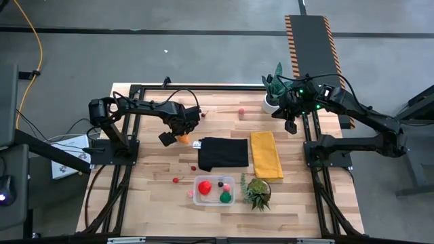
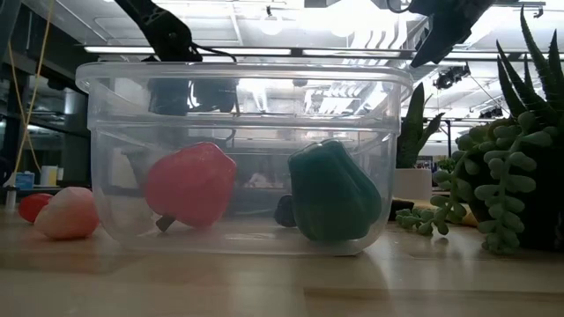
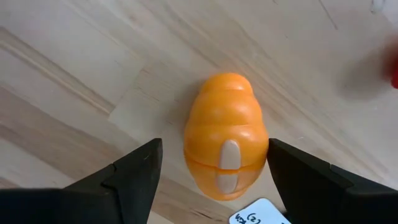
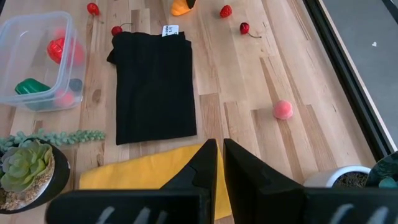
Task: Pick and placing Produce into tupperware
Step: Put the croissant into the transparent bin
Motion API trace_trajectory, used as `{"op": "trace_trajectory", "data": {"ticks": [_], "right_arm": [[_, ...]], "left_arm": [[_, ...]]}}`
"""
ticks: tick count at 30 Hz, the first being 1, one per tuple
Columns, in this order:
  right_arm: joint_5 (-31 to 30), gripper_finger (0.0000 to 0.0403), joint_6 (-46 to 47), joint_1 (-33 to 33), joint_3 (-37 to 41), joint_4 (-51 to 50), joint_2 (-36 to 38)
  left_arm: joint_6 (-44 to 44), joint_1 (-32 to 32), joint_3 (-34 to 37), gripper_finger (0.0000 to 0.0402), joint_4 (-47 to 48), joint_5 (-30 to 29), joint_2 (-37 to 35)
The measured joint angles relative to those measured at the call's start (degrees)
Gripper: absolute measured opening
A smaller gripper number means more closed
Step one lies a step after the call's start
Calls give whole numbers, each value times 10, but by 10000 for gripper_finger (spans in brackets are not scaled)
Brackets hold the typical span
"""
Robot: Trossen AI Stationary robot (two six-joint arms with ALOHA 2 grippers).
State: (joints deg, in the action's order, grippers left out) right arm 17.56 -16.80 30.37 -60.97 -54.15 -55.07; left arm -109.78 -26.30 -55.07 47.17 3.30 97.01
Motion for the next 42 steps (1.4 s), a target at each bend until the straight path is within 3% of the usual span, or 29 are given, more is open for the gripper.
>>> {"op": "trace_trajectory", "data": {"ticks": [42], "right_arm": [[0,16,-2,0,0,0,0]], "left_arm": [[-2,0,0,275,-5,-9,0]]}}
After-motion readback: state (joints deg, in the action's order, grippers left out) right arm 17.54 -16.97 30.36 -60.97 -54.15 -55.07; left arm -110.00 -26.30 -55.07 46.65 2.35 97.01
